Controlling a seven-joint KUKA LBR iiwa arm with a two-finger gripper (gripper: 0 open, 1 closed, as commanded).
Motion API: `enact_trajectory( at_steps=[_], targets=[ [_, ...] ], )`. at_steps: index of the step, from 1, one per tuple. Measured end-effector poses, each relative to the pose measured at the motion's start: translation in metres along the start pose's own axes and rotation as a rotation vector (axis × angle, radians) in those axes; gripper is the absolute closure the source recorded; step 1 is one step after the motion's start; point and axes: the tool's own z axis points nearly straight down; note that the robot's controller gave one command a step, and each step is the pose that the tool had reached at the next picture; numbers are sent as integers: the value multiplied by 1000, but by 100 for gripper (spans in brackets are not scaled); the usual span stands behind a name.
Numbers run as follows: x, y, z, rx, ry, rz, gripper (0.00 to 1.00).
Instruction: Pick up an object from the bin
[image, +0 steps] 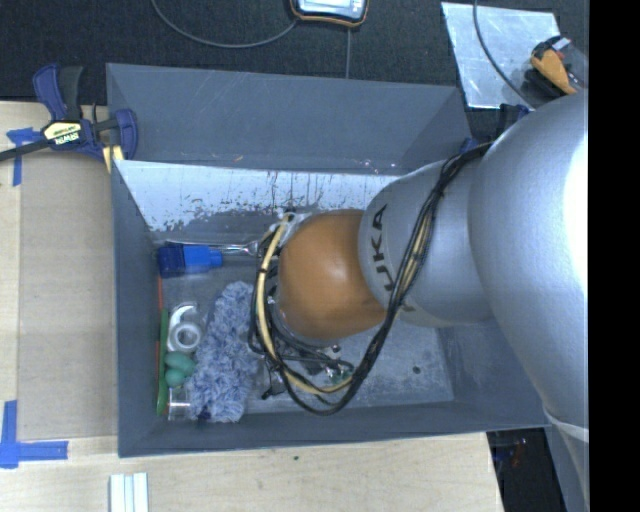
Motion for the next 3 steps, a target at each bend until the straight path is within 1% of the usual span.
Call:
enact_trajectory(
  at_steps=[1,2,3],
  targets=[
    [3,-3,3,13,-27,-265,100],
    [0,5,6,1,-8,405,100],
    [-3,4,0,0,-11,523,100]
  ],
)
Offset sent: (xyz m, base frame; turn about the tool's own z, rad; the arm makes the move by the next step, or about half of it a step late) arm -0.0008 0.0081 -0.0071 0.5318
